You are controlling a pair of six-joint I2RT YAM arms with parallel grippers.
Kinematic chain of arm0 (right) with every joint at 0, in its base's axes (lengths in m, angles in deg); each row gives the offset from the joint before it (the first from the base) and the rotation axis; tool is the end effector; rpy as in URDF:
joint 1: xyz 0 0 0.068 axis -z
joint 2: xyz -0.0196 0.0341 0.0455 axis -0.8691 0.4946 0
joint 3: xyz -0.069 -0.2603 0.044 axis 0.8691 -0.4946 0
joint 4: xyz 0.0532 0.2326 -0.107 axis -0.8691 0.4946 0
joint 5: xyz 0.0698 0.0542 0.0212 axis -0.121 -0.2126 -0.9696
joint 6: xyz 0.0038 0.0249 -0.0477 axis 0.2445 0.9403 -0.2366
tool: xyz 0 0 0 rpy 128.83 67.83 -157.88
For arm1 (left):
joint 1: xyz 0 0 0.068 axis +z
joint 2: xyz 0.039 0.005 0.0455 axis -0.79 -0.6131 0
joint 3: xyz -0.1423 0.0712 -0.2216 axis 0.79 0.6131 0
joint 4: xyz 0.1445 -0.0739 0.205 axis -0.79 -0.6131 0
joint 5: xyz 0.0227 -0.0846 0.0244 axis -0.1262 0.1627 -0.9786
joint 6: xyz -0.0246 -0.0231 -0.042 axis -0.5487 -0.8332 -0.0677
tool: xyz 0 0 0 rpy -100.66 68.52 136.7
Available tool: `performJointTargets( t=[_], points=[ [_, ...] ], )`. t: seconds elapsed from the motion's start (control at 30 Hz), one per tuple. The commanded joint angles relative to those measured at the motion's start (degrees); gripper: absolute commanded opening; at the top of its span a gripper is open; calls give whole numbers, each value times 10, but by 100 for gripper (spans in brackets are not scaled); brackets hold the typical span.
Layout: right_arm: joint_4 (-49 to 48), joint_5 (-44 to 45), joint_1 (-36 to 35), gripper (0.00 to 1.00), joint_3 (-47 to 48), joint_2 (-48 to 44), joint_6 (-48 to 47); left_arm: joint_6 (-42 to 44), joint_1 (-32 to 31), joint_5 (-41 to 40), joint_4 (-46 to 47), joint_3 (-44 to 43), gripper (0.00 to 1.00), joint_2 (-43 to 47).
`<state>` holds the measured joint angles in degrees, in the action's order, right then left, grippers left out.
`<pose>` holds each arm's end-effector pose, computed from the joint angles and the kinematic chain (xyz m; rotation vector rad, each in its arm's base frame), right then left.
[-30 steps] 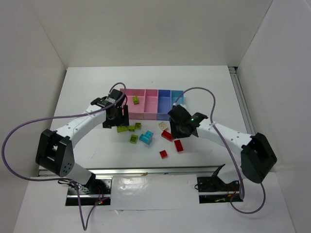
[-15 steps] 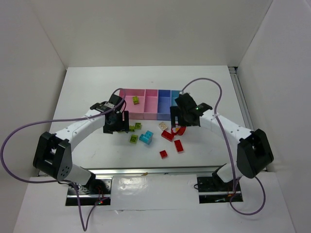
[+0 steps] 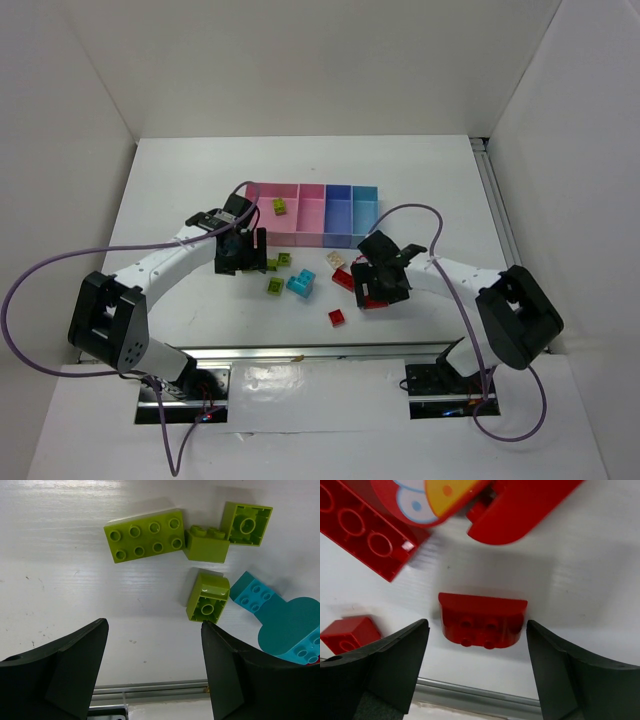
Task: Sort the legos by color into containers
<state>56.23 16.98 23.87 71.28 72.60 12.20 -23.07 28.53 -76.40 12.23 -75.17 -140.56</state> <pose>0.1973 0.1442 0.1588 -0.2462 2.8310 0.1880 0.2614 -0.1106 0.2284 -0.2491 2.6964 -0.1676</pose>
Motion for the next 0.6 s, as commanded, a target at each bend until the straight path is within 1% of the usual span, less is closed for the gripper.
performJointTargets(
  t=[0.0,0.07,0.1,0.27,0.3,0.4,0.57],
  points=[
    [-45,-10,-13,84,18,30,-8,10,0,3,3,0,85,3],
    [-45,-10,-13,79,18,36,-8,10,0,3,3,0,85,3],
    [-45,-5,-13,75,24,36,-8,10,0,3,3,0,85,3],
    [-32,13,-18,75,24,30,3,10,0,3,3,0,85,3],
    [-32,20,-18,71,24,30,3,10,0,3,3,-5,85,-3],
    [-21,34,-18,69,24,19,3,10,0,-2,3,-5,85,-13],
    [14,71,-18,68,53,-2,15,10,-5,-2,3,-12,85,-13]
  ],
)
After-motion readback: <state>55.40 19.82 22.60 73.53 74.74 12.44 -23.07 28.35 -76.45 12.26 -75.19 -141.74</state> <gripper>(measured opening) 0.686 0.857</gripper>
